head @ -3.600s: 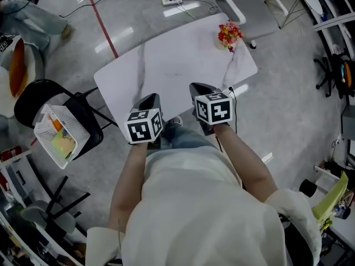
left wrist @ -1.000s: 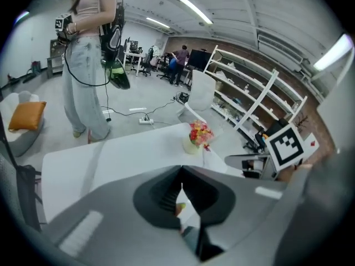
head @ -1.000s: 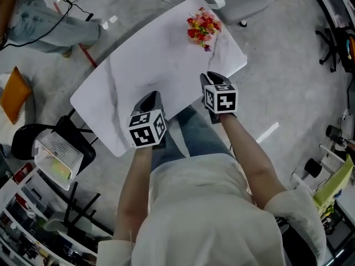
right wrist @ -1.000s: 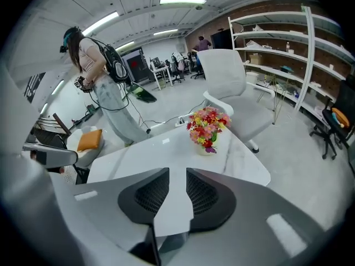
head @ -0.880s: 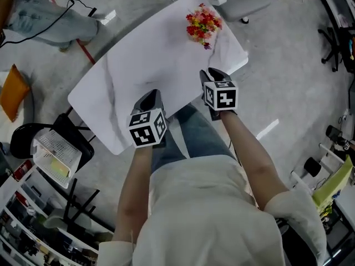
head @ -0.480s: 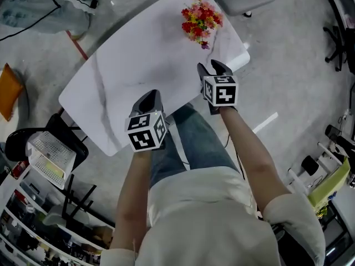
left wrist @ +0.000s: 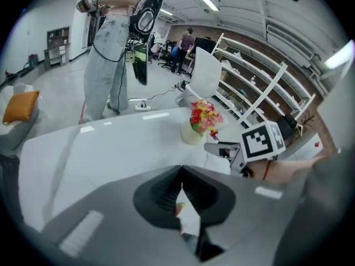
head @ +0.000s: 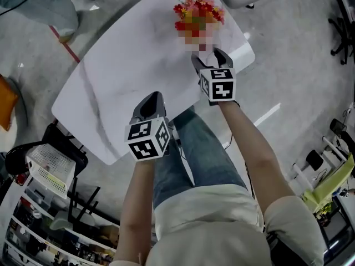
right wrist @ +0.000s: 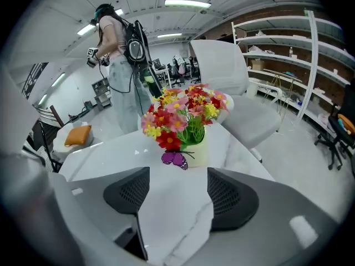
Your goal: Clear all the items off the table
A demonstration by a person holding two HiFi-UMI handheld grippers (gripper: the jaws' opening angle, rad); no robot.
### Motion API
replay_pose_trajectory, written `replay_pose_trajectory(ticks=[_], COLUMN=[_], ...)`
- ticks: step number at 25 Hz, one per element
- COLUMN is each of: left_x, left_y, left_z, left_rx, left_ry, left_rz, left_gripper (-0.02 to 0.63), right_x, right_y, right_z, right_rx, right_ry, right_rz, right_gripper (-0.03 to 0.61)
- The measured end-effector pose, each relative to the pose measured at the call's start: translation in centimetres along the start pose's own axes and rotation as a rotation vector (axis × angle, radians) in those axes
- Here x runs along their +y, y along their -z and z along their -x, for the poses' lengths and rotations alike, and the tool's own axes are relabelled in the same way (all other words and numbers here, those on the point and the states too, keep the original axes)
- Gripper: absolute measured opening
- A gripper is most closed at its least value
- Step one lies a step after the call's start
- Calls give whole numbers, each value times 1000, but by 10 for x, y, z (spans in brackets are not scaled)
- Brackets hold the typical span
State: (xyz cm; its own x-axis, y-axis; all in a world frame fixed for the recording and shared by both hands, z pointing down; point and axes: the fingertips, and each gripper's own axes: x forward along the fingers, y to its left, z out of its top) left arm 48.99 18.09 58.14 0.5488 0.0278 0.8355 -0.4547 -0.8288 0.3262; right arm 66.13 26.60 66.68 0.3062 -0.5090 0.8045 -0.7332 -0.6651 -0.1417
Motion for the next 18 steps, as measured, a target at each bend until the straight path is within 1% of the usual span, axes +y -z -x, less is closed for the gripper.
replay_pose_trajectory(ticks=[4,9,14,18], left_x=[-1,1,2,5], left_y=[7,20,29,34], left_z=[-13,-32,-48,-60], left_rx=[13,44,62,71], left_ry=[6,10,20,26], left_rz=[9,14,18,21], left_gripper=[9,9,8,9], right_x=[-4,-6,-16,-18], right_y=[-2,-11,-25,-34], right_z=[-24,-51,-72,-88], right_rx=[-39,-102,-173,-211], right_ry=[-8,-22,1,-3], right_rz=[-6,3,16,41], right_gripper=[368,389,459,494])
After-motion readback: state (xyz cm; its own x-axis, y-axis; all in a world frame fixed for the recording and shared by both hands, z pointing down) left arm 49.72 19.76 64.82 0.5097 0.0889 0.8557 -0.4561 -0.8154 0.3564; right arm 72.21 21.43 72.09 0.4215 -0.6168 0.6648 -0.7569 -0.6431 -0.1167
